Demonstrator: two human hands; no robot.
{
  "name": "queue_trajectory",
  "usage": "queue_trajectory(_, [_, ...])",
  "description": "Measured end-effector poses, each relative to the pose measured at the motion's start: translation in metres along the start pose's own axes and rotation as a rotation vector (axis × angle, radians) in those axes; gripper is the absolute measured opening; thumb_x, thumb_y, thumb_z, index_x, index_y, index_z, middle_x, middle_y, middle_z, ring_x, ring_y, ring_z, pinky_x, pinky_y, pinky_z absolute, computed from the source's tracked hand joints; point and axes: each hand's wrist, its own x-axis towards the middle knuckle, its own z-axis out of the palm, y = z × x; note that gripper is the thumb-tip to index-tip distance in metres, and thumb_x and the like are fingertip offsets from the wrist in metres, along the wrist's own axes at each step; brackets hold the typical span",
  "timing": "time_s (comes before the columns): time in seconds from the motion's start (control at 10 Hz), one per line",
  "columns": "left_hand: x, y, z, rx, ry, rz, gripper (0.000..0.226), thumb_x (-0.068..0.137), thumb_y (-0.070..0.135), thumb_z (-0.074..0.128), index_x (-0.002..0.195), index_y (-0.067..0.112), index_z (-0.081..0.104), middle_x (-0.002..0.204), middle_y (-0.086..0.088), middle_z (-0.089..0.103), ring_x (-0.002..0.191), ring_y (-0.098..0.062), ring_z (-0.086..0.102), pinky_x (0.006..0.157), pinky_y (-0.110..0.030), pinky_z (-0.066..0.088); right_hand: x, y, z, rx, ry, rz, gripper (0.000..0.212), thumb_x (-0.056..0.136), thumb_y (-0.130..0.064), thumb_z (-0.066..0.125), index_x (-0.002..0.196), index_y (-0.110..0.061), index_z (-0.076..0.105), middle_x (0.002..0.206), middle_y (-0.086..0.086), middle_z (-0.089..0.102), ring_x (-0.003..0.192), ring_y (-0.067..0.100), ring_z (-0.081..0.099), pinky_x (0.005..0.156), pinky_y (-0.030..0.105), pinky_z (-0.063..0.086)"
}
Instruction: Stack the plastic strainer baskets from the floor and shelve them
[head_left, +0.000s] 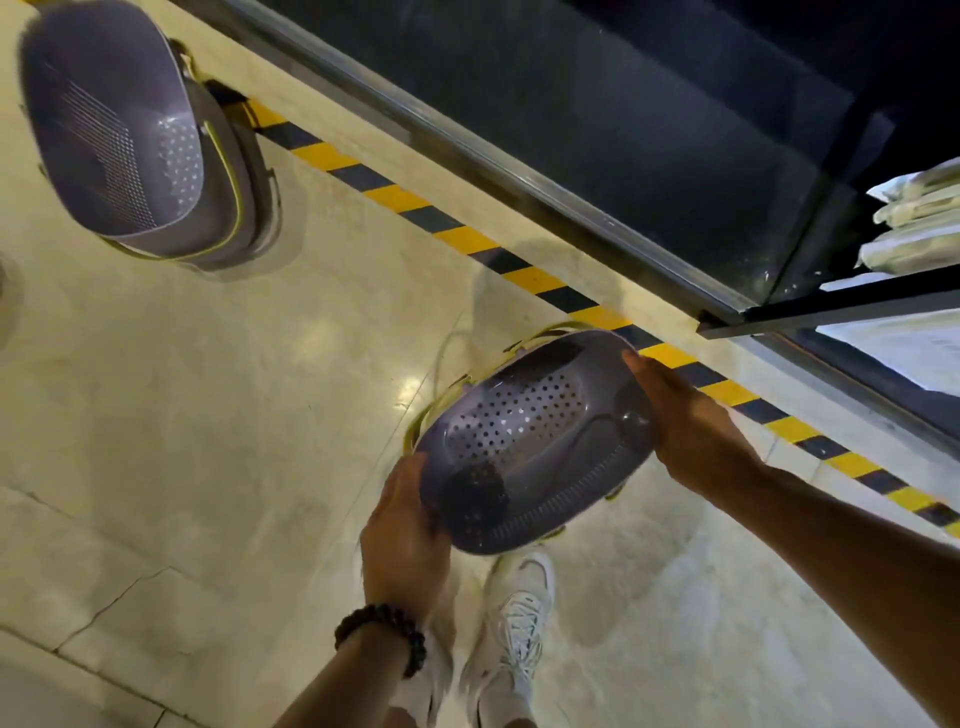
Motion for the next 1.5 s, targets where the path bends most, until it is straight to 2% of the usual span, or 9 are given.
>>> queue_trajectory(0.1, [0.063,0.016,-0.020,0.035,-0.140,0.142,0.062,0.089,0.003,0.064,0.138,0.040,0.051,0.135,0.012,0.064,0.114,-0.017,0.065,0.093,-0.024,0.052,-0.025,-0.013,0.021,0.295,0.168,0.253,0.023,0.109,-0.033,0.045,0.123,-0.044,0.059,0.112,-0.022,0.070,0.103,-0.001,0.065,0.071,0.009,0.054])
queue_trajectory(0.2, [0.115,0.040,-0.026,0.137,-0.194,0.207,0.059,0.089,0.006,0.060,0.139,0.036,0.053,0.141,0.011,0.062,0.120,-0.021,0.063,0.102,-0.017,0.043,-0.033,-0.026,0.035,0.479,0.305,0.412,0.022,0.110,-0.033,0.045,0.118,-0.046,0.060,0.098,-0.039,0.066,0.094,-0.019,0.059,0.058,-0.004,0.041])
queue_trajectory(0.3, [0.154,0.072,-0.015,0.286,-0.250,0.306,0.057,0.094,0.007,0.050,0.146,0.029,0.054,0.152,0.009,0.055,0.132,-0.024,0.057,0.108,-0.014,0.036,-0.041,-0.033,0.046,0.516,0.341,0.509,0.041,0.104,-0.014,0.056,0.139,-0.035,0.052,0.124,-0.018,0.064,0.108,0.007,0.060,0.091,0.028,0.054])
queue_trajectory(0.4, [0.179,0.085,-0.006,0.353,-0.300,0.296,0.056,0.100,0.008,0.045,0.153,0.026,0.048,0.157,0.007,0.050,0.136,-0.025,0.055,0.114,-0.021,0.031,-0.039,-0.034,0.048,0.526,0.344,0.553,0.042,0.102,-0.013,0.057,0.140,-0.031,0.052,0.135,-0.005,0.064,0.123,0.023,0.060,0.105,0.053,0.052])
queue_trajectory(0.5, [0.190,0.091,0.001,0.422,-0.298,0.331,0.057,0.097,0.012,0.059,0.151,0.026,0.048,0.152,0.002,0.055,0.132,-0.028,0.058,0.115,-0.031,0.038,-0.035,-0.028,0.041,0.606,0.358,0.557,0.043,0.105,-0.019,0.056,0.144,-0.034,0.051,0.137,-0.007,0.064,0.126,0.021,0.059,0.107,0.053,0.051])
queue_trajectory(0.6, [0.189,0.094,-0.005,0.523,-0.405,0.342,0.058,0.103,0.018,0.057,0.158,0.019,0.038,0.159,-0.003,0.048,0.141,-0.026,0.050,0.121,-0.035,0.033,-0.037,-0.031,0.028,0.669,0.348,0.527,0.058,0.105,-0.019,0.055,0.151,-0.048,0.037,0.142,-0.013,0.059,0.123,0.014,0.056,0.097,0.035,0.049])
queue_trajectory(0.9, [0.146,0.115,-0.071,0.650,-0.319,0.461,0.066,0.104,0.039,0.044,0.164,0.026,0.019,0.173,-0.005,0.020,0.156,-0.031,0.024,0.123,-0.046,0.027,-0.023,-0.083,-0.056,0.202,0.191,0.296,0.082,0.092,-0.022,0.072,0.157,-0.025,0.023,0.157,0.005,0.039,0.141,0.027,0.042,0.104,0.046,0.054])
queue_trajectory(1.2, [0.111,0.186,-0.247,0.762,-0.077,0.533,0.071,0.103,0.065,0.008,0.165,0.032,-0.003,0.175,-0.002,0.007,0.160,-0.031,0.010,0.126,-0.049,0.003,-0.009,-0.215,-0.216,-0.294,0.100,0.078,0.074,0.104,-0.058,0.025,0.161,-0.030,-0.013,0.173,-0.001,-0.002,0.159,0.031,0.001,0.128,0.046,0.016])
queue_trajectory(1.5, [0.027,0.249,-0.517,0.704,0.172,0.481,0.075,0.100,0.062,0.006,0.166,0.027,0.016,0.171,-0.003,0.026,0.156,-0.031,0.027,0.125,-0.052,0.023,-0.063,-0.436,-0.396,-0.344,0.279,-0.214,0.074,0.106,-0.050,0.036,0.163,-0.034,-0.007,0.173,-0.007,0.002,0.159,0.022,0.002,0.127,0.042,0.014])
